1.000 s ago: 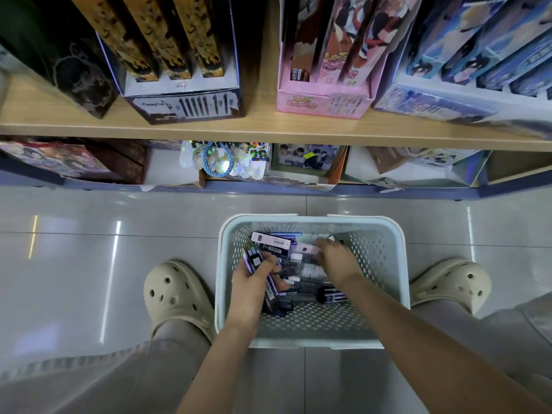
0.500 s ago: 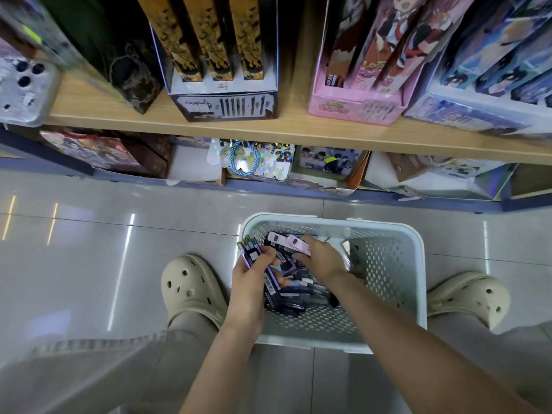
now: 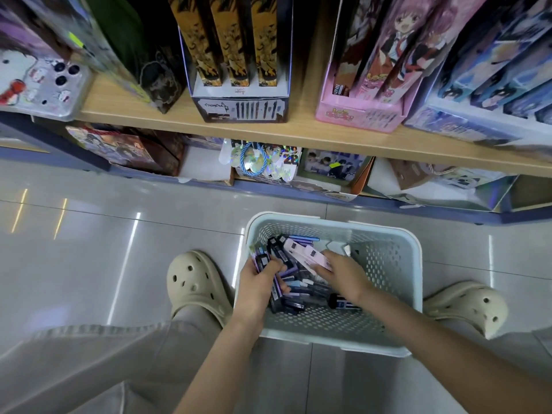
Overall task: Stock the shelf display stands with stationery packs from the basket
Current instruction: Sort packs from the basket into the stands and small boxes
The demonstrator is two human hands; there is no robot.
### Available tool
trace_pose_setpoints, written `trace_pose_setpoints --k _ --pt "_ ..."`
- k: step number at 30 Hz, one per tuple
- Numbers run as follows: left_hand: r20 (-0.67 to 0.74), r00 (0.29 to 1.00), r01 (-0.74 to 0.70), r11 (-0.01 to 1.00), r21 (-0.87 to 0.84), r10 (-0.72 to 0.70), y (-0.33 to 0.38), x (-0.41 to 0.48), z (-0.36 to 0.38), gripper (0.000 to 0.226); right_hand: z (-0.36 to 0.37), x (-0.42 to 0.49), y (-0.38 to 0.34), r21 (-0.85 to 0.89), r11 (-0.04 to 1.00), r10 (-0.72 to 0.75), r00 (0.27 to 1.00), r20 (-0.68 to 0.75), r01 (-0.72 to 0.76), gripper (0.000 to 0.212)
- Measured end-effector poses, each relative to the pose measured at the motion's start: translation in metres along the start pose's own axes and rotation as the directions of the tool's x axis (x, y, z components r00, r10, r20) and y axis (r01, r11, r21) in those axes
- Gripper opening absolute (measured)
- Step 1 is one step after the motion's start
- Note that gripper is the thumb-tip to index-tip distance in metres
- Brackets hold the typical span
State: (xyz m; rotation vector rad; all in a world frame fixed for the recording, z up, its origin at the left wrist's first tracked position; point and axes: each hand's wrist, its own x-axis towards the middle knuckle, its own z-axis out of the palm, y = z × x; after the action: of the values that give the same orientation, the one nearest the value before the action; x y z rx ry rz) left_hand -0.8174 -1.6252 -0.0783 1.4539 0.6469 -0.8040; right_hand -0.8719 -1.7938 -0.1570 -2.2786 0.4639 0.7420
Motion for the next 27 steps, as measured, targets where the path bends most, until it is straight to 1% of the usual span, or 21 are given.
trace_pose_setpoints --k 3,5,7,8,10,12,14,16,19,21,23,24,25,27 --pt "-0.004 1.000 0.026 0.999 -0.019 -0.026 -0.005 -0.007 0.008 0.014 -0.016 -0.023 -0.005 0.221 0.973 -0.063 0.998 0.001 0.061 0.017" --pt "0.001 1.000 0.017 0.999 -0.030 -0.017 -0.007 -0.012 0.014 0.012 -0.029 -0.036 -0.012 0.301 0.948 -0.105 0.994 -0.011 0.104 0.014" --pt "0.033 0.999 -0.010 0.999 -0.032 0.011 -0.005 -0.018 0.019 0.004 -0.040 -0.049 -0.022 0.352 0.926 -0.136 0.991 -0.018 0.134 0.013" --pt "0.065 0.997 -0.031 0.999 -0.026 0.033 -0.002 -0.022 0.021 0.007 -0.045 -0.054 -0.026 0.369 0.917 -0.151 0.988 -0.021 0.148 0.015" --pt "0.135 0.987 -0.082 0.996 -0.041 0.087 0.006 -0.030 0.026 0.011 -0.051 -0.065 -0.035 0.387 0.905 -0.176 0.984 -0.031 0.174 0.016" --pt "0.187 0.973 -0.122 0.990 -0.071 0.133 0.015 -0.040 0.029 0.010 -0.058 -0.075 -0.041 0.399 0.899 -0.179 0.983 -0.039 0.180 0.011" --pt "0.224 0.962 -0.138 0.985 -0.098 0.157 0.022 -0.049 0.030 0.009 -0.064 -0.084 -0.045 0.388 0.902 -0.182 0.982 -0.055 0.189 0.023" --pt "0.265 0.947 -0.157 0.981 -0.113 0.182 0.028 -0.059 0.031 0.009 -0.071 -0.093 -0.049 0.396 0.895 -0.192 0.978 -0.076 0.206 0.030" --pt "0.310 0.930 -0.171 0.979 -0.111 0.198 0.038 -0.077 0.034 0.025 -0.081 -0.107 -0.055 0.412 0.883 -0.205 0.975 -0.090 0.224 0.030" --pt "0.315 0.926 -0.190 0.978 -0.086 0.208 0.044 -0.089 0.038 0.029 -0.087 -0.117 -0.060 0.414 0.879 -0.223 0.971 -0.086 0.239 0.023" --pt "0.304 0.925 -0.216 0.974 -0.071 0.227 0.049 -0.100 0.041 0.018 -0.093 -0.129 -0.066 0.425 0.871 -0.235 0.969 -0.083 0.247 0.019" --pt "0.293 0.925 -0.231 0.971 -0.068 0.241 0.051 -0.105 0.042 0.010 -0.095 -0.134 -0.069 0.440 0.862 -0.237 0.968 -0.084 0.250 0.021" --pt "0.282 0.926 -0.243 0.968 -0.061 0.250 0.053 -0.110 0.043 0.007 -0.096 -0.140 -0.072 0.455 0.854 -0.242 0.967 -0.081 0.252 0.024" --pt "0.269 0.928 -0.254 0.966 -0.044 0.257 0.057 -0.119 0.044 0.013 -0.100 -0.153 -0.079 0.443 0.856 -0.263 0.962 -0.071 0.266 0.031"
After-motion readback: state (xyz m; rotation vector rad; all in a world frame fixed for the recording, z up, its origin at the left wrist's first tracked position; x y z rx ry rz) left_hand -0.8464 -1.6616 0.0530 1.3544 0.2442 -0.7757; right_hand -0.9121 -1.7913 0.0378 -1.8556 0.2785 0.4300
